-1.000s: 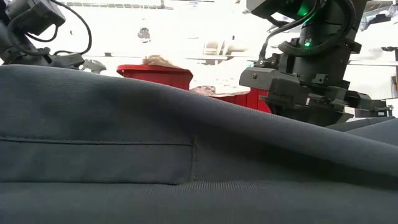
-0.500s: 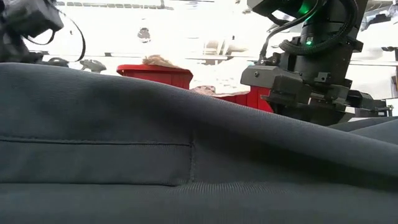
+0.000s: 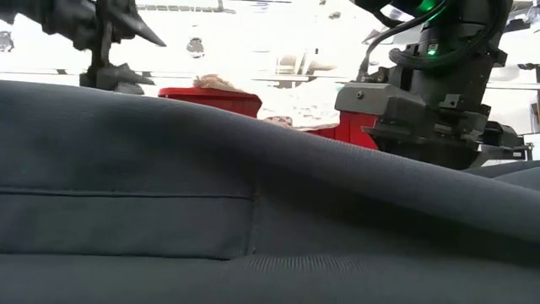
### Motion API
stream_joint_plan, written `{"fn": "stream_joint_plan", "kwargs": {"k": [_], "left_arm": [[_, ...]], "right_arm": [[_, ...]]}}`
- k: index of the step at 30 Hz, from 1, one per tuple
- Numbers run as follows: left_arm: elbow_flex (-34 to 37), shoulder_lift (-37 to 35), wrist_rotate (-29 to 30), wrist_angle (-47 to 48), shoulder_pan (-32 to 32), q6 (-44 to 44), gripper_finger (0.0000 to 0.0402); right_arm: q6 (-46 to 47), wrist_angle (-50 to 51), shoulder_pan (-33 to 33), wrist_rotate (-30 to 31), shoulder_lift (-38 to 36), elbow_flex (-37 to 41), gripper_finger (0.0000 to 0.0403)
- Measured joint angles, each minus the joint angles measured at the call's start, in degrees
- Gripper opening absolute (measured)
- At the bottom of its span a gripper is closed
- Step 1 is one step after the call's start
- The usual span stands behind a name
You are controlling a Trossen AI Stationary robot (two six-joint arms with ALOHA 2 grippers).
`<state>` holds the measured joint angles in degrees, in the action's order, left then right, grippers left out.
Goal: Fold Laundry from Bin
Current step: Fold the black shorts
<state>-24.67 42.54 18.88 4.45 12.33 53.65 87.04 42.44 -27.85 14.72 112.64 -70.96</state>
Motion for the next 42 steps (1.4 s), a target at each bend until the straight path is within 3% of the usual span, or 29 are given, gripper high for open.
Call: {"fn": "stream_joint_plan", "kwargs": {"k": [5, 8, 15, 18, 21, 26, 30, 35, 42], "left_arm": [[5.8, 13.2, 0.7, -9.1, 3.8, 3.1, 0.0275], [6.8, 19.6, 0.2, -16.2, 5.9, 4.5, 0.0274], [6.7, 32.4, 0.5, -22.7, 10.4, 5.8, 0.0274], [6.6, 37.6, 2.1, -23.1, 11.5, 7.4, 0.0274], [6.4, 41.9, 2.9, -25.3, 12.4, 9.1, 0.0274], [6.4, 45.6, 2.6, -31.7, 14.7, 7.7, 0.0274], [6.0, 46.1, 2.0, -31.4, 16.5, 8.2, 0.0274], [6.0, 46.1, 2.0, -31.3, 18.2, 9.7, 0.0274], [4.6, 46.3, 2.4, -30.3, 18.3, 11.2, 0.0274]], "right_arm": [[0.0, 0.1, -0.2, 0.4, -1.0, -0.2, 0.0232], [-1.2, 1.5, -1.2, 4.2, -3.1, -1.2, 0.0232], [-0.3, 13.2, -0.4, 17.3, -17.1, -4.2, 0.0219], [-0.1, 19.6, 3.5, 19.0, -22.8, -4.3, 0.0213], [-3.3, 26.7, 10.0, 17.0, -25.8, -4.3, 0.0207], [-19.7, 19.1, 21.7, 10.3, -25.5, -2.0, 0.0204], [-28.6, 14.1, 29.1, 2.9, -22.9, 1.3, 0.0207], [-33.4, 4.1, 33.6, -3.3, -22.4, 7.2, 0.0218], [-37.7, -8.7, 35.8, -4.4, -22.3, 13.7, 0.0223]]}}
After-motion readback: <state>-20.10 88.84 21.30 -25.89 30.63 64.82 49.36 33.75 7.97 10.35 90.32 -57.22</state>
